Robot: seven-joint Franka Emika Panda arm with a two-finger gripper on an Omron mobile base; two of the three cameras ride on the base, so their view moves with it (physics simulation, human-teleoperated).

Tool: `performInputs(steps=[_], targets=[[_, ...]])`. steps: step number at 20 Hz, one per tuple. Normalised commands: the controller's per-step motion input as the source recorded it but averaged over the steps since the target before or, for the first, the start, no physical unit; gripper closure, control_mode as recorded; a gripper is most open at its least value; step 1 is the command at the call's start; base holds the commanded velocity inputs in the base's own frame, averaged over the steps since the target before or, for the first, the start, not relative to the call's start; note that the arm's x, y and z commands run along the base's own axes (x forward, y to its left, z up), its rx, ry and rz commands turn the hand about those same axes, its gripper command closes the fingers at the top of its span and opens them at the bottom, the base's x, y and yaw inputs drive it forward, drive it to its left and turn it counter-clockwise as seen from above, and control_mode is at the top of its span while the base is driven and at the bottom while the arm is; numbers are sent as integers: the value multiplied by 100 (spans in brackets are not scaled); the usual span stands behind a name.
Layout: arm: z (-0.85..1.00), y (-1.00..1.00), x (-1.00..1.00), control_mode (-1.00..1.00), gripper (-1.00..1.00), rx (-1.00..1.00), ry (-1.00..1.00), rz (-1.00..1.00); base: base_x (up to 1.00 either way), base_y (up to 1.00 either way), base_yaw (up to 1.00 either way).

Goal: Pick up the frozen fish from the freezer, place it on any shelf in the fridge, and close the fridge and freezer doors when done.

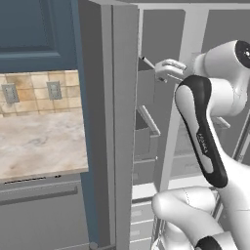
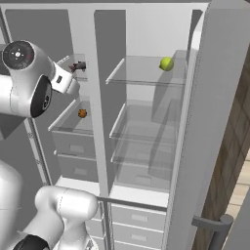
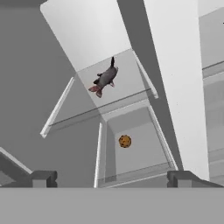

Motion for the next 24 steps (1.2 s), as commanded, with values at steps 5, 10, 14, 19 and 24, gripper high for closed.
performInputs(steps=[5, 10, 14, 19, 24], targets=[[-8, 0, 0, -100, -100, 0, 0, 0, 0, 0, 0], [-16, 0, 28, -100, -100, 0, -1, 0, 0, 0, 0], [-3, 0, 56, -100, -100, 0, 0, 0, 0, 0, 0], [0, 5, 60, -100, -100, 0, 0, 0, 0, 0, 0], [0, 14, 63, -100, -100, 0, 1, 0, 0, 0, 0]])
